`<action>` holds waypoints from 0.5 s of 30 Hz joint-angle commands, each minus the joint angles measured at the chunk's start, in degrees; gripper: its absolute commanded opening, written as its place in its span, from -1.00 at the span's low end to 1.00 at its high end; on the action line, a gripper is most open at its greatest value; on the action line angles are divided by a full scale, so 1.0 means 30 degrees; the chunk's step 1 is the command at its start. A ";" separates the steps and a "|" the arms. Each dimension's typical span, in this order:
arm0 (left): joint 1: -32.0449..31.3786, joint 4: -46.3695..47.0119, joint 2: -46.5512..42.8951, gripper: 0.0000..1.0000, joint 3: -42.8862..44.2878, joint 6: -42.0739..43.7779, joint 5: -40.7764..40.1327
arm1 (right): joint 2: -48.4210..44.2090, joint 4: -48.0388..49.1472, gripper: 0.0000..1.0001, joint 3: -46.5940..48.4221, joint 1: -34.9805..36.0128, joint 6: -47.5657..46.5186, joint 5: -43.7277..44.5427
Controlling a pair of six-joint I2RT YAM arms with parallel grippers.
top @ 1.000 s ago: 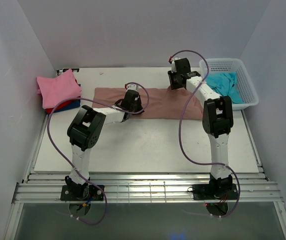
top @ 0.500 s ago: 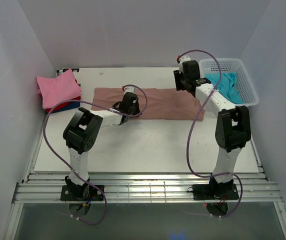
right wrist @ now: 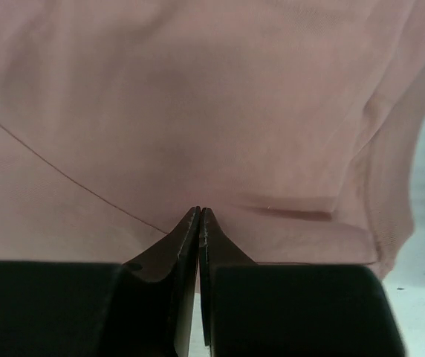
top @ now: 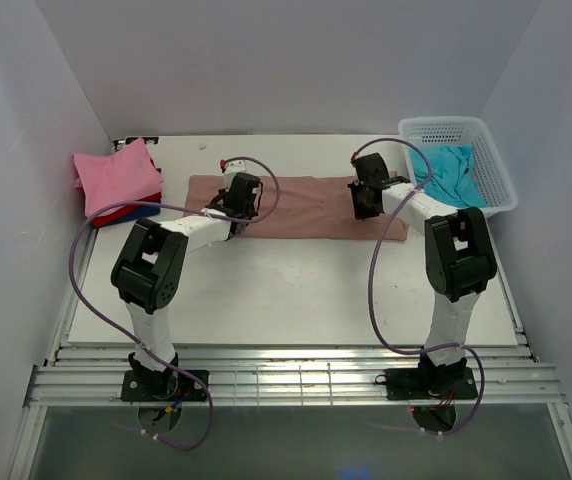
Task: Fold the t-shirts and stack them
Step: Fold the other side of the tshirt into a rectangle
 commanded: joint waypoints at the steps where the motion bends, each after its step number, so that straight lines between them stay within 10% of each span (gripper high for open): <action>1: 0.0321 -0.1997 0.0320 -1.00 0.0101 -0.0250 -0.1085 | 0.0146 -0.0236 -0.85 -0.0308 -0.0020 0.0568 0.0308; 15: 0.0058 -0.2824 0.0528 -1.00 -0.3644 -0.3236 0.0964 | 0.3426 -0.0587 -0.85 0.1005 -0.0049 0.0862 0.0807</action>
